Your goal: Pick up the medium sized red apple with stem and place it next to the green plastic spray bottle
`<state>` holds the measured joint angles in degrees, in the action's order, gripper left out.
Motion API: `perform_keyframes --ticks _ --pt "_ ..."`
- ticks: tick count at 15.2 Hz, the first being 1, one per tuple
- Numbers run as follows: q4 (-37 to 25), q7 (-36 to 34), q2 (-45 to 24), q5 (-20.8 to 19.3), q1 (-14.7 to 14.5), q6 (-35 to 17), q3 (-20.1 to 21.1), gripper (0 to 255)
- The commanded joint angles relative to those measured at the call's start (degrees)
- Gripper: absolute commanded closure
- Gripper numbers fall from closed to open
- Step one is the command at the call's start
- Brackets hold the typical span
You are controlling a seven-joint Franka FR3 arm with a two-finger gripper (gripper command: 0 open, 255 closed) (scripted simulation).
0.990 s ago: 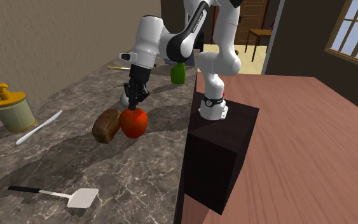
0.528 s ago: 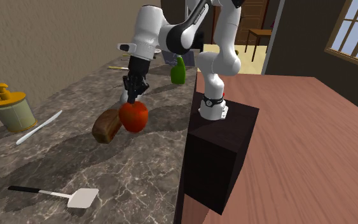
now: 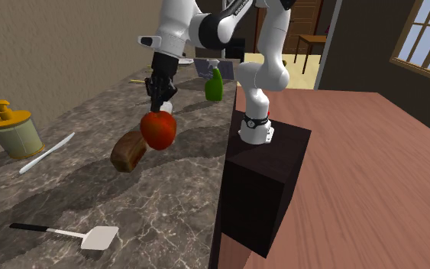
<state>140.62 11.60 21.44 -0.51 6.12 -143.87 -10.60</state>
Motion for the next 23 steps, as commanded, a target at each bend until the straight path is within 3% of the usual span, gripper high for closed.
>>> perform_keyframes --ticks 1,23 --pt "-1.2 -0.3 0.5 -0.1 0.0 1.6 0.2 255" --pt "-16.0 -1.4 3.1 -0.5 0.1 19.1 1.3 255"
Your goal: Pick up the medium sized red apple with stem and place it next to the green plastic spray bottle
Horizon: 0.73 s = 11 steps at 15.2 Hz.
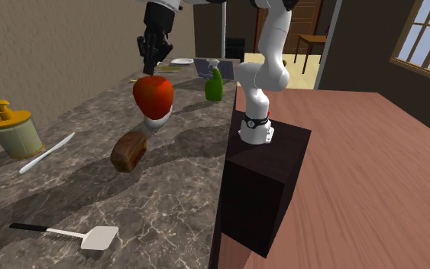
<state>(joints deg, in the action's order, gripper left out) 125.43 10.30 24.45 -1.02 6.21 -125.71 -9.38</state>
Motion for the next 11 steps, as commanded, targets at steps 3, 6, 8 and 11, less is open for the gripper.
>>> perform_keyframes --ticks 3,6,8,11 --pt "-3.2 -0.1 -0.1 0.0 -0.1 3.2 0.1 255" --pt "-5.8 -0.2 -0.3 0.1 -0.1 5.5 0.2 255" --pt "-7.5 -0.2 -0.5 0.1 -0.1 7.0 0.2 255" --pt "-10.2 -0.2 -1.0 0.2 -0.2 9.3 0.3 255"
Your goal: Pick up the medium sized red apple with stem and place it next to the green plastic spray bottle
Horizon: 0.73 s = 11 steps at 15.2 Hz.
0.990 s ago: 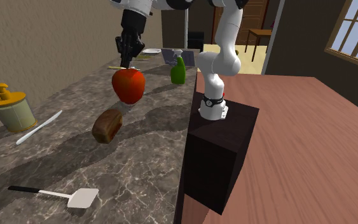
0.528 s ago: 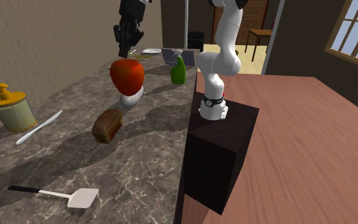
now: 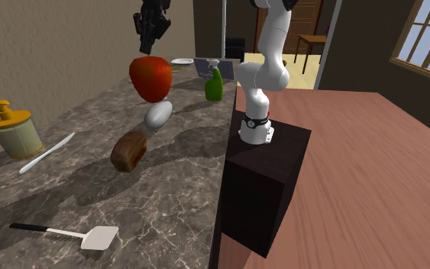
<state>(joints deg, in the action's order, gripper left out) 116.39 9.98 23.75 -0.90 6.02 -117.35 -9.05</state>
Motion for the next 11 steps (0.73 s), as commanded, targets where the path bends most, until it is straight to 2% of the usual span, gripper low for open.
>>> perform_keyframes --ticks 1,11 --pt "-2.1 0.1 -0.4 0.1 0.0 1.7 0.0 255" --pt "-12.0 0.0 -2.8 0.4 -0.3 9.2 0.0 255"
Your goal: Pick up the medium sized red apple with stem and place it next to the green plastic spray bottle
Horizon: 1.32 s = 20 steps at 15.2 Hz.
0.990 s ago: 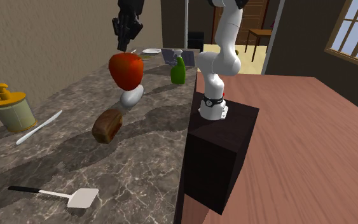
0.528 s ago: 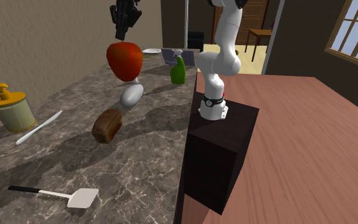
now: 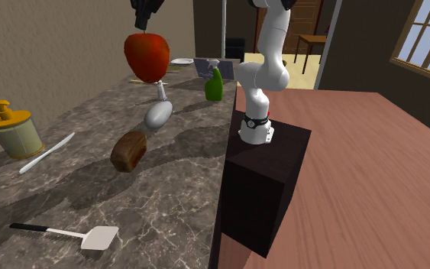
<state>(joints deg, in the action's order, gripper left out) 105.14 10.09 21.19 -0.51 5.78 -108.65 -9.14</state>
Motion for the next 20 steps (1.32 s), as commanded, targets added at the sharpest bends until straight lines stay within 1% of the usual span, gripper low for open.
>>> perform_keyframes --ticks 1,5,10,15,20 --pt "0.9 0.4 1.7 -0.2 0.2 0.8 -0.2 255" --pt "6.8 2.5 9.3 -1.1 1.4 2.4 -1.5 255" --pt "12.4 5.3 18.2 -2.5 3.1 5.6 -3.3 255" --pt "16.2 8.5 26.4 -4.2 5.2 9.9 -5.5 255" --pt "18.2 12.2 33.7 -6.2 7.3 15.1 -8.1 255"
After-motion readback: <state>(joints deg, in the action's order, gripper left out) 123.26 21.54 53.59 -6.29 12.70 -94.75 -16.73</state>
